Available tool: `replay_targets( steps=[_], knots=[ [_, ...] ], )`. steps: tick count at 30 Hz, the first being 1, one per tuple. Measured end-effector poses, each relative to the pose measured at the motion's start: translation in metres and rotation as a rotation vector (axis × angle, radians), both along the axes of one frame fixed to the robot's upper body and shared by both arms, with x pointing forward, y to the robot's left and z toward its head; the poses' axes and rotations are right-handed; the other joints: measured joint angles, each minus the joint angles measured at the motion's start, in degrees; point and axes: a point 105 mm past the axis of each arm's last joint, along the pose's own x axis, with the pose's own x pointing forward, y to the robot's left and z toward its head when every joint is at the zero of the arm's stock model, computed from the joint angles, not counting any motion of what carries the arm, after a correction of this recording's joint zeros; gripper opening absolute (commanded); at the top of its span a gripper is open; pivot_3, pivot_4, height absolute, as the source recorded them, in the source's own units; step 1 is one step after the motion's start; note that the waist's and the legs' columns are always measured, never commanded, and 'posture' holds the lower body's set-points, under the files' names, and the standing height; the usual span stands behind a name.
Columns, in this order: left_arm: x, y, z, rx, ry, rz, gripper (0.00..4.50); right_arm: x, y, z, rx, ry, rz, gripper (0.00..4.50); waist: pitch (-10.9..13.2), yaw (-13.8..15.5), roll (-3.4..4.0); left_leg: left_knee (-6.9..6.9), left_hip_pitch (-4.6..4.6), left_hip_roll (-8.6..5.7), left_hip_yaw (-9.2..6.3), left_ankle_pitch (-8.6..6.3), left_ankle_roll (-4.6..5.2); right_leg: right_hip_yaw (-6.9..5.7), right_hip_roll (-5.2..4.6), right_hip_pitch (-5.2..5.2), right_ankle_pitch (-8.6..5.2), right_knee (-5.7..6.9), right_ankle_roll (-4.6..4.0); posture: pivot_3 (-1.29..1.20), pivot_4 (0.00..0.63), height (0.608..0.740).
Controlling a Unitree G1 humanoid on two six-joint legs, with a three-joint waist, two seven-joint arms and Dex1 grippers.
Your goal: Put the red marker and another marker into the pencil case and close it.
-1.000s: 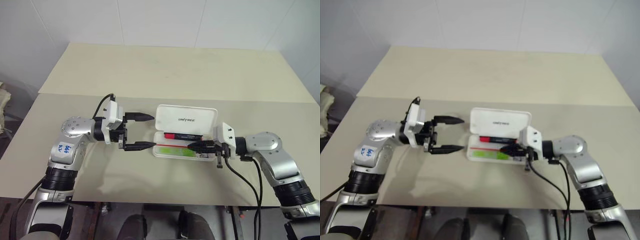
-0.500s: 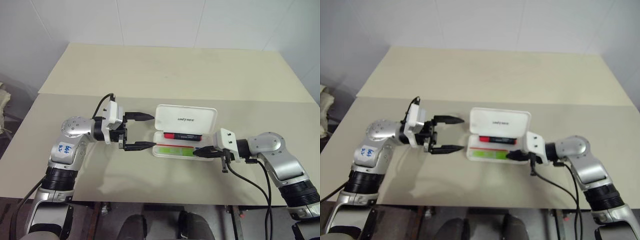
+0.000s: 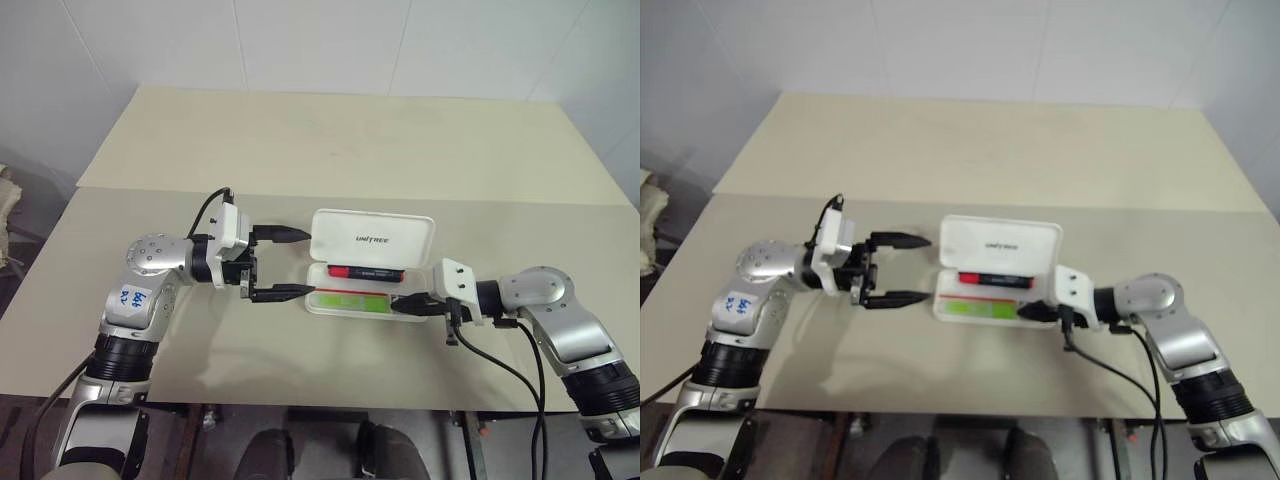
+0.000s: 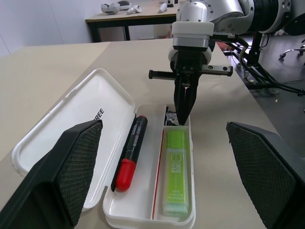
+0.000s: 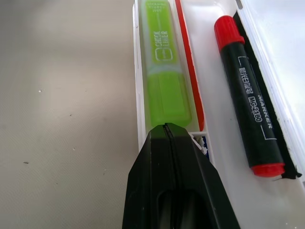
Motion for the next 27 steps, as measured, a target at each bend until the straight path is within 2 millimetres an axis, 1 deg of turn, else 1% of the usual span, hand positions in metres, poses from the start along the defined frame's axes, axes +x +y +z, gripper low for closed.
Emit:
replay_targets(
  steps=[2, 5, 8, 10, 11, 14, 15, 17, 19, 22, 27],
  knots=[
    [0.000, 0.000, 0.000, 0.000, 0.000, 0.000, 4.45, -0.005, 0.004, 0.007, 0.051, 0.017, 0.027, 0.02, 0.0, 0.0, 0.00, 0.00, 0.00, 0.00, -0.01, 0.00, 0.00, 0.00, 0.00, 0.00, 0.00, 0.00, 0.00, 0.00, 0.150, 0.740],
    [0.000, 0.000, 0.000, 0.000, 0.000, 0.001, 4.45, -0.013, 0.005, 0.023, 0.133, 0.038, 0.050, 0.02, 0.0, 0.1, 0.00, 0.00, 0.00, -0.01, -0.02, 0.00, 0.00, 0.00, 0.00, 0.00, 0.00, 0.00, 0.00, 0.00, 0.150, 0.740],
    [0.000, 0.000, 0.000, 0.000, 0.000, 0.001, 4.45, -0.017, -0.001, 0.032, 0.167, 0.049, 0.032, 0.61, 0.0, 0.1, 0.00, 0.00, -0.02, -0.01, -0.03, 0.00, 0.01, -0.01, 0.00, 0.00, 0.00, 0.00, 0.00, 0.00, 0.150, 0.740],
    [0.000, 0.000, 0.000, 0.000, 0.000, 0.002, 4.45, -0.021, -0.006, 0.035, 0.162, 0.066, 0.027, 1.22, 0.0, 0.1, -0.01, 0.00, -0.01, 0.00, -0.03, 0.00, 0.01, -0.01, 0.00, 0.00, 0.00, 0.00, 0.00, 0.00, 0.150, 0.740],
    [0.000, 0.000, 0.000, 0.000, 0.001, 0.001, 4.45, -0.022, -0.009, 0.038, 0.175, 0.058, 0.018, 1.68, 0.0, 0.1, -0.03, 0.00, -0.01, 0.00, -0.03, 0.00, 0.01, -0.01, 0.00, 0.01, 0.00, -0.01, 0.00, 0.00, 0.150, 0.740],
    [0.000, 0.000, 0.000, -0.001, 0.002, 0.001, 4.45, -0.024, -0.017, 0.040, 0.196, 0.037, -0.007, 2.76, 0.0, 0.1, -0.03, 0.00, -0.01, 0.00, -0.02, 0.00, 0.01, 0.00, 0.00, 0.01, 0.00, -0.01, 0.00, 0.00, 0.150, 0.740],
    [0.001, 0.001, -0.001, -0.001, 0.003, 0.003, 4.45, -0.026, -0.022, 0.041, 0.196, 0.018, -0.017, 3.06, 0.0, 0.2, -0.03, 0.00, -0.01, 0.00, -0.03, 0.00, 0.01, -0.01, 0.00, 0.01, 0.00, -0.01, 0.00, 0.00, 0.150, 0.740],
    [0.001, 0.001, -0.001, -0.001, 0.004, 0.003, 4.45, -0.026, -0.033, 0.045, 0.205, -0.024, -0.045, 3.86, 0.0, 0.2, -0.03, 0.00, -0.01, -0.01, 0.00, -0.01, 0.01, 0.01, -0.01, 0.01, 0.00, -0.02, 0.00, 0.00, 0.150, 0.740],
    [0.002, 0.002, -0.002, -0.001, 0.005, 0.002, 4.45, -0.026, -0.044, 0.052, 0.219, -0.062, -0.074, 4.45, 0.0, 0.1, -0.04, 0.00, 0.01, 0.00, 0.03, -0.01, 0.01, 0.02, 0.00, 0.01, 0.00, -0.02, 0.01, 0.00, 0.150, 0.740],
    [0.004, 0.004, -0.003, -0.002, 0.011, 0.007, 4.45, -0.026, -0.062, 0.054, 0.229, -0.088, -0.130, 4.45, 0.0, 0.2, -0.04, 0.00, 0.01, 0.01, 0.02, 0.00, 0.01, 0.00, 0.00, 0.02, 0.00, -0.02, 0.00, 0.00, 0.150, 0.740],
    [0.010, 0.008, -0.002, -0.011, -0.006, 0.021, 4.45, -0.023, -0.084, 0.055, 0.245, -0.125, -0.212, 4.45, 0.0, 0.1, -0.04, 0.00, 0.03, 0.00, 0.05, 0.00, 0.01, 0.02, 0.00, 0.02, 0.00, -0.02, 0.01, 0.00, 0.150, 0.740]
  ],
)
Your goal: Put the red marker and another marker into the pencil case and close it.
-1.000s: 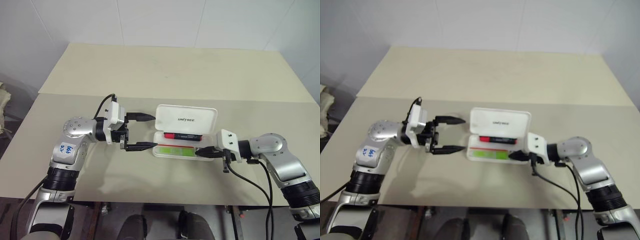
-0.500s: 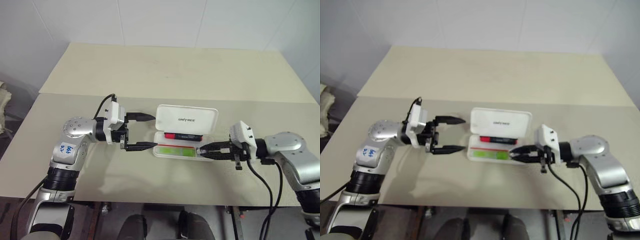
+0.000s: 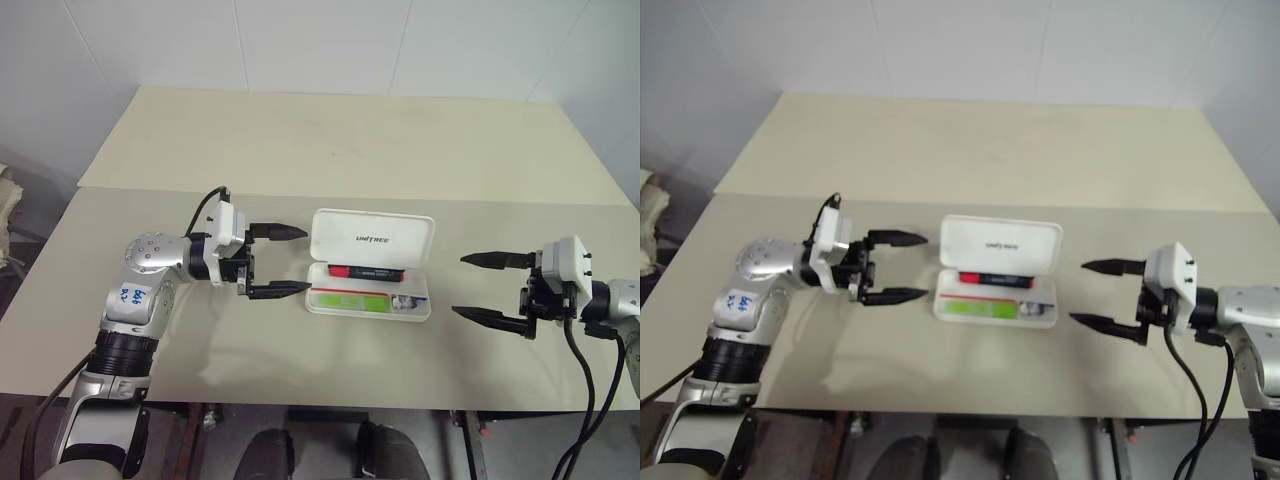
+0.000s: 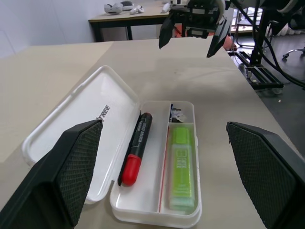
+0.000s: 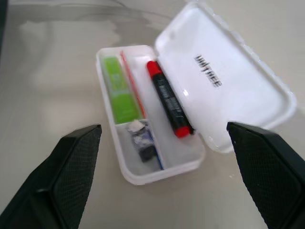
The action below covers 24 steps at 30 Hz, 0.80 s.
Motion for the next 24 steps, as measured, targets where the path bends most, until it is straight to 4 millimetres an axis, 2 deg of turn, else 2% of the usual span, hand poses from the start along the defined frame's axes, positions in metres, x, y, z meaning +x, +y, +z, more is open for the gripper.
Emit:
replay_targets(
  steps=[5, 9, 10, 18, 24],
  knots=[
    [0.009, 0.009, -0.009, -0.001, 0.021, 0.048, 4.45, 0.002, -0.020, 0.002, -0.029, -0.038, -0.075, 4.45, 0.0, 0.0, 0.00, 0.00, 0.01, 0.00, 0.03, 0.00, 0.00, 0.00, 0.00, 0.00, 0.00, 0.00, 0.00, 0.00, 0.150, 0.740],
    [0.021, 0.020, -0.018, 0.004, 0.030, 0.131, 3.23, 0.002, -0.024, 0.010, -0.015, -0.058, -0.102, 4.50, 0.0, 0.0, 0.00, 0.00, 0.01, 0.00, 0.02, 0.00, 0.00, 0.00, 0.00, 0.00, 0.00, 0.00, 0.00, 0.00, 0.150, 0.740],
    [0.024, 0.024, -0.021, 0.004, 0.036, 0.153, 2.78, 0.002, -0.024, 0.011, -0.002, -0.058, -0.104, 4.50, 0.0, 0.0, 0.00, 0.00, 0.01, 0.00, 0.02, 0.00, 0.00, 0.00, 0.00, 0.00, 0.00, 0.00, 0.00, 0.00, 0.150, 0.740],
    [0.040, 0.024, -0.021, -0.013, 0.020, 0.232, 0.06, 0.000, -0.015, 0.021, 0.032, -0.070, -0.082, 4.50, 0.0, 0.1, -0.01, 0.00, 0.00, -0.01, 0.00, 0.00, 0.00, -0.01, 0.00, 0.01, 0.00, 0.01, 0.01, 0.00, 0.150, 0.740],
    [0.065, 0.023, -0.022, -0.024, -0.004, 0.372, 0.06, -0.002, -0.015, 0.019, 0.027, -0.066, -0.086, 4.50, 0.0, 0.1, -0.01, 0.01, 0.00, -0.01, 0.01, 0.00, 0.01, -0.02, -0.01, 0.03, 0.01, 0.02, 0.02, 0.00, 0.150, 0.740]
  ],
)
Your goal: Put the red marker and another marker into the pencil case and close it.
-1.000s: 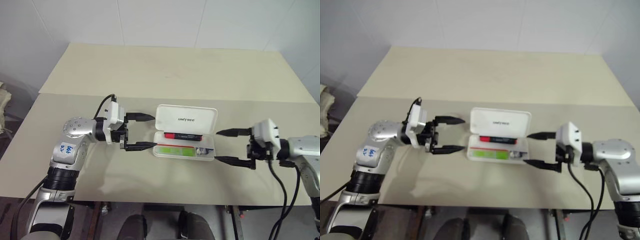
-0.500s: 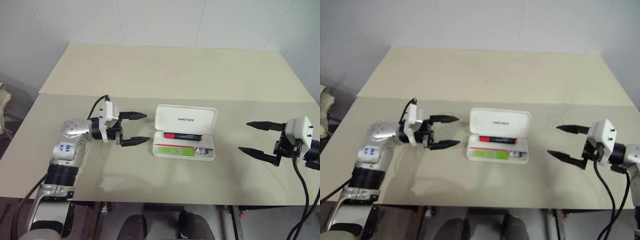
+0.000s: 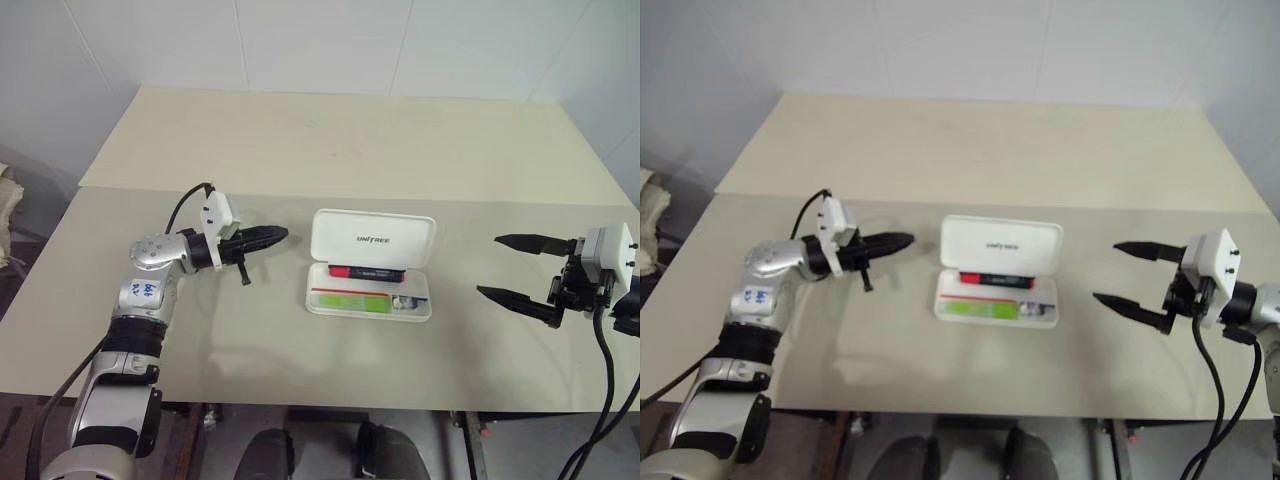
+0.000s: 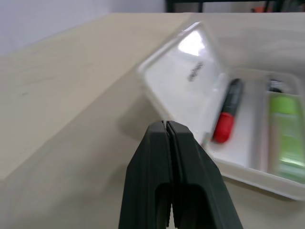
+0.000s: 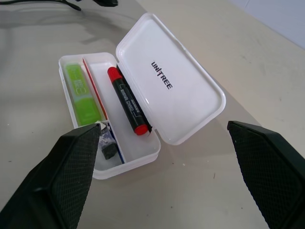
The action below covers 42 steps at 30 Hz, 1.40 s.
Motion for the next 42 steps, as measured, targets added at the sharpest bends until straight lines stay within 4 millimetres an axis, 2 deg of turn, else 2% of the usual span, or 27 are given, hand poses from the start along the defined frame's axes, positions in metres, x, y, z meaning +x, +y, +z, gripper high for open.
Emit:
replay_targets(
  steps=[5, 7, 11, 14, 20, 26, 28, 32, 42],
  knots=[
    [0.020, -0.009, -0.001, -0.003, -0.007, 0.102, 0.06, -0.002, 0.003, 0.002, -0.008, -0.011, 0.005, 4.50, 0.0, 0.0, -0.03, 0.00, -0.01, 0.00, 0.00, 0.00, 0.01, 0.00, 0.00, 0.00, 0.00, -0.01, 0.01, 0.00, 0.150, 0.740],
    [0.027, -0.018, -0.001, -0.012, -0.006, 0.117, 0.06, -0.002, 0.002, 0.001, -0.008, -0.010, -0.007, 4.50, 0.0, 0.1, -0.05, 0.01, -0.02, -0.01, 0.00, 0.00, 0.01, -0.01, 0.00, 0.00, 0.01, -0.02, 0.01, 0.00, 0.150, 0.740],
    [0.029, -0.046, -0.001, -0.030, -0.008, 0.068, 0.06, -0.004, 0.007, 0.003, -0.019, -0.027, -0.002, 4.50, 0.0, 0.1, -0.07, 0.01, -0.02, -0.02, 0.01, 0.01, 0.01, -0.02, 0.00, 0.00, 0.01, -0.02, 0.02, 0.00, 0.150, 0.740],
    [0.028, -0.058, 0.002, -0.039, -0.021, 0.024, 0.06, -0.006, 0.008, 0.000, -0.019, -0.014, -0.010, 4.50, 0.0, 0.0, -0.09, -0.01, -0.03, -0.01, 0.01, 0.01, 0.01, -0.04, 0.00, 0.00, 0.01, -0.03, 0.02, 0.00, 0.150, 0.740],
    [0.014, -0.069, 0.011, -0.052, -0.056, -0.126, 0.06, -0.007, 0.010, 0.000, -0.015, -0.024, -0.024, 4.50, 0.0, 0.0, -0.09, 0.01, -0.02, -0.01, 0.01, 0.01, 0.01, -0.03, 0.00, 0.00, 0.01, -0.04, 0.02, 0.00, 0.150, 0.740],
    [-0.008, -0.067, 0.014, 0.007, -0.115, -0.288, 0.06, -0.009, 0.013, -0.004, -0.004, -0.021, -0.032, 4.50, 0.0, 0.0, -0.09, 0.01, -0.02, -0.01, 0.01, 0.01, 0.01, -0.02, -0.01, 0.00, 0.01, -0.04, 0.02, 0.00, 0.150, 0.740],
    [-0.015, -0.068, 0.009, 0.060, -0.129, -0.336, 0.06, -0.008, 0.013, -0.004, -0.002, -0.022, -0.037, 4.50, 0.0, 0.0, -0.09, 0.02, -0.02, -0.01, 0.01, 0.01, 0.01, -0.02, 0.00, 0.00, 0.01, -0.03, 0.02, 0.00, 0.150, 0.740],
    [-0.029, -0.081, -0.015, 0.210, -0.123, -0.436, 0.06, -0.008, 0.014, -0.003, 0.000, -0.028, -0.039, 4.50, 0.0, 0.1, -0.09, 0.02, -0.03, -0.02, 0.01, 0.00, 0.01, -0.02, 0.00, 0.00, 0.01, -0.04, 0.02, 0.00, 0.150, 0.740],
    [-0.039, -0.102, -0.040, 0.299, -0.059, -0.451, 0.06, -0.010, 0.020, -0.002, 0.007, -0.042, -0.041, 4.50, 0.0, 0.1, -0.09, 0.03, -0.01, -0.01, 0.00, 0.01, 0.02, 0.00, 0.00, 0.02, 0.01, -0.03, 0.02, 0.00, 0.150, 0.740]
  ],
)
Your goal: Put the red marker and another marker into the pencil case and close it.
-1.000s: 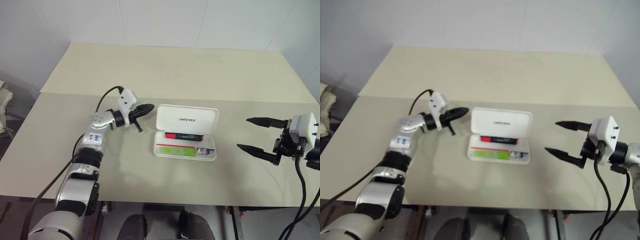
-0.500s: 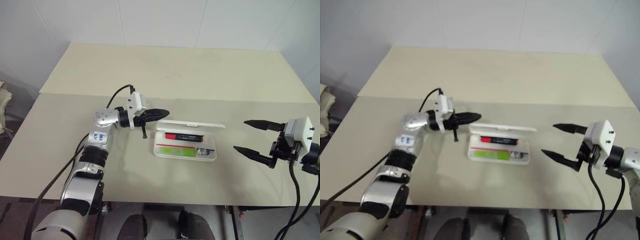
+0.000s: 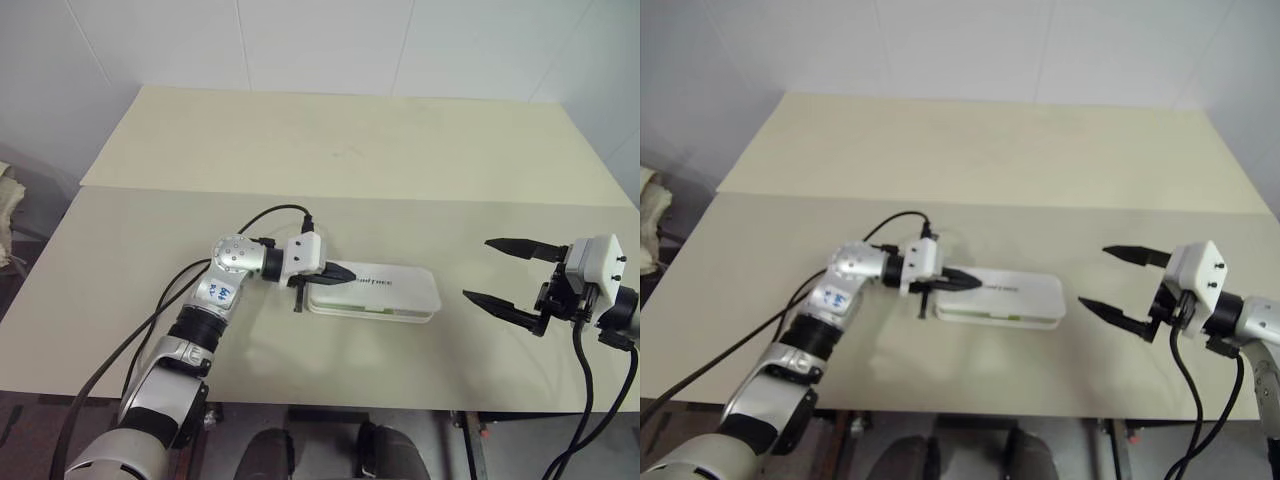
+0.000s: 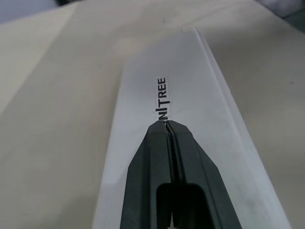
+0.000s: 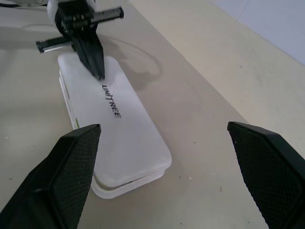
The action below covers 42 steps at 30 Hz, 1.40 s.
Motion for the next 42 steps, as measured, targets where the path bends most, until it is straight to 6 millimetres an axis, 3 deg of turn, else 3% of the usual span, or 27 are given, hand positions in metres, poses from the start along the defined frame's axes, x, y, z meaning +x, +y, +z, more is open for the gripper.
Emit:
replay_targets(
  steps=[13, 19, 25, 28, 31, 39, 42],
  knots=[
    [-0.009, -0.016, -0.005, 0.108, 0.036, -0.023, 0.06, -0.006, 0.014, 0.001, 0.025, -0.032, 0.000, 4.50, 0.0, 0.2, 0.01, 0.01, 0.04, 0.00, -0.03, 0.01, 0.01, 0.01, 0.00, 0.05, 0.00, 0.01, 0.00, 0.00, 0.150, 0.740],
    [-0.005, -0.012, -0.001, 0.031, 0.133, 0.043, 0.06, -0.007, 0.021, -0.005, 0.038, -0.011, 0.019, 4.50, -0.1, 0.0, 0.00, 0.01, 0.03, 0.01, -0.05, 0.01, 0.02, 0.02, 0.00, 0.05, 0.00, 0.01, 0.00, 0.00, 0.150, 0.740],
    [0.017, 0.024, 0.045, -0.238, 0.057, 0.189, 0.06, -0.004, 0.021, 0.001, 0.046, -0.010, 0.070, 4.50, 0.0, -0.2, 0.00, 0.01, 0.03, 0.01, -0.07, 0.02, 0.03, 0.02, -0.01, 0.03, 0.00, 0.01, 0.00, 0.00, 0.150, 0.740],
    [0.016, 0.057, 0.054, -0.273, 0.048, 0.233, 0.66, -0.001, 0.015, 0.002, 0.050, 0.001, 0.080, 4.50, 0.0, -0.3, 0.01, -0.02, 0.05, 0.02, -0.07, 0.02, 0.02, 0.00, 0.00, 0.03, 0.00, 0.02, 0.00, 0.00, 0.150, 0.740],
    [0.004, 0.079, 0.049, -0.273, 0.086, 0.229, 1.65, 0.000, 0.010, -0.001, 0.054, 0.023, 0.085, 4.50, 0.0, -0.3, 0.02, -0.03, 0.04, 0.01, -0.06, 0.01, 0.02, 0.00, 0.00, 0.02, 0.00, 0.02, 0.00, 0.00, 0.150, 0.740],
    [-0.011, 0.095, 0.043, -0.295, 0.117, 0.229, 4.39, 0.002, 0.000, -0.006, 0.060, 0.055, 0.088, 4.50, 0.0, 0.5, 0.01, 0.01, -0.01, -0.01, -0.11, 0.01, 0.02, 0.00, -0.02, 0.03, 0.00, 0.02, 0.00, 0.00, 0.150, 0.740],
    [-0.013, 0.093, 0.047, -0.305, 0.107, 0.223, 4.49, 0.001, -0.001, -0.008, 0.053, 0.062, 0.093, 4.50, 0.0, 0.2, 0.01, 0.01, 0.01, 0.01, -0.08, 0.02, 0.01, 0.01, -0.01, 0.03, 0.00, 0.02, 0.00, 0.00, 0.150, 0.740]
  ],
)
